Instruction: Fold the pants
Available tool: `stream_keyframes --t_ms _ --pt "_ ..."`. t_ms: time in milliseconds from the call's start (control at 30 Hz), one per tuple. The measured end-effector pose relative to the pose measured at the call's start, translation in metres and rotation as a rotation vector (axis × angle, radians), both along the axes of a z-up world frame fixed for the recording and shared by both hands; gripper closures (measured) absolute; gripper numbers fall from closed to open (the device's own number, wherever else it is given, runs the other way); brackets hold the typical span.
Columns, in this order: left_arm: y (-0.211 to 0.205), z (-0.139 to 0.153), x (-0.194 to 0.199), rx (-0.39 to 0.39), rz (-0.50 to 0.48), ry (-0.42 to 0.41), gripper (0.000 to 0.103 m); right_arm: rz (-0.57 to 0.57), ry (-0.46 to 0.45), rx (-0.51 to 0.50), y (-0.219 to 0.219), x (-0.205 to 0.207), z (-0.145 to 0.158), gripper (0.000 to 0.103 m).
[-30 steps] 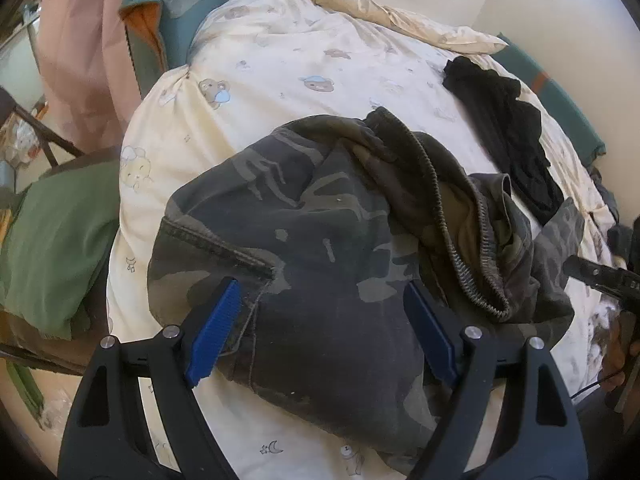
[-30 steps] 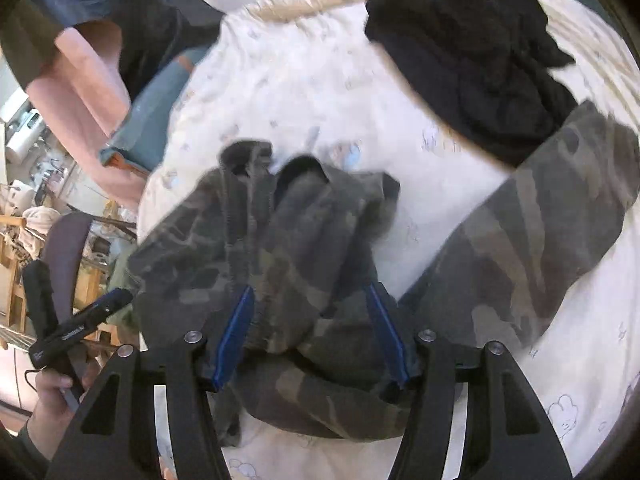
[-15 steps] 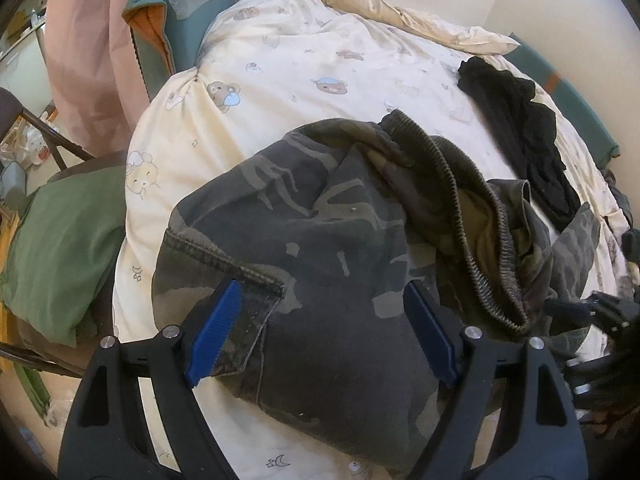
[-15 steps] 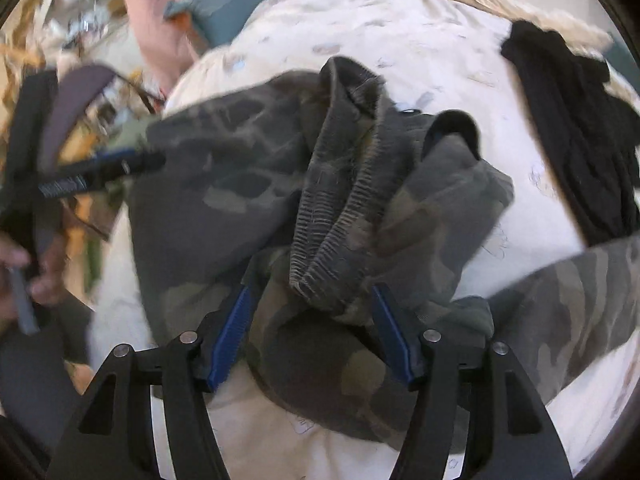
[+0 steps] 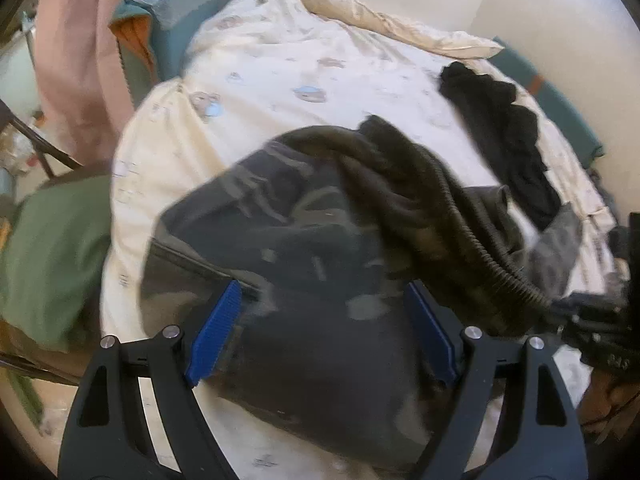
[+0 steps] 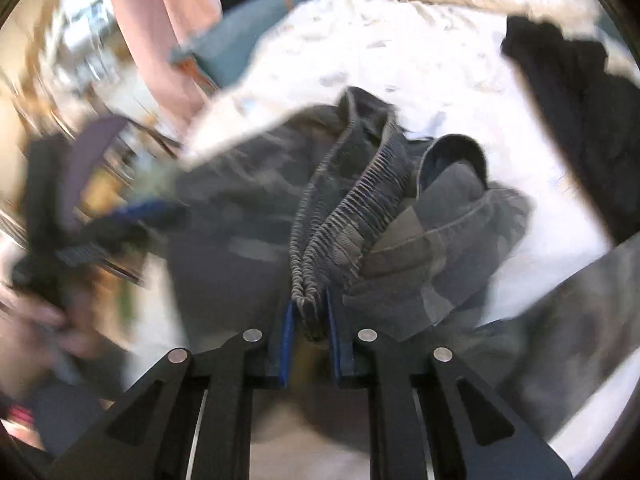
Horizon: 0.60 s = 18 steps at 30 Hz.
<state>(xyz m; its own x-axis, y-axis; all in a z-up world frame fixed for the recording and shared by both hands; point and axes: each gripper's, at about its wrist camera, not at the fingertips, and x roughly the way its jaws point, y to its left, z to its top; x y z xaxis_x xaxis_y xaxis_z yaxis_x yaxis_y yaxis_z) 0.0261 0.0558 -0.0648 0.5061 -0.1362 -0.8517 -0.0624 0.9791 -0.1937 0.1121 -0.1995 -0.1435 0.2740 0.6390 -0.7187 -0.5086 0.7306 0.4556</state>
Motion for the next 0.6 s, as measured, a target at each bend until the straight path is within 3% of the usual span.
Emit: stream_keyframes --t_ms 167,233,400,500,567,600 --pt "0.004 0.003 0.001 -0.023 0.026 0.002 0.022 0.213 0.064 0.098 0.046 -0.041 -0.003 0.088" --pt "0.011 0.002 0.003 -0.045 0.05 0.016 0.022 0.257 0.058 0.072 0.066 -0.052 -0.006 0.088" --pt "0.018 -0.008 0.003 -0.037 0.066 0.061 0.022 0.25 0.186 -0.035 0.082 -0.045 -0.041 0.077" --pt "0.019 -0.012 -0.006 -0.06 0.077 0.101 0.022 0.195 0.187 0.0 0.059 -0.041 -0.028 0.061" --pt "0.015 -0.011 -0.015 -0.055 0.082 0.114 0.022 0.142 0.163 0.052 0.038 -0.037 -0.014 0.031" --pt "0.009 -0.01 -0.02 -0.067 0.07 0.119 0.022 0.104 0.134 0.096 0.02 -0.036 0.0 0.028"
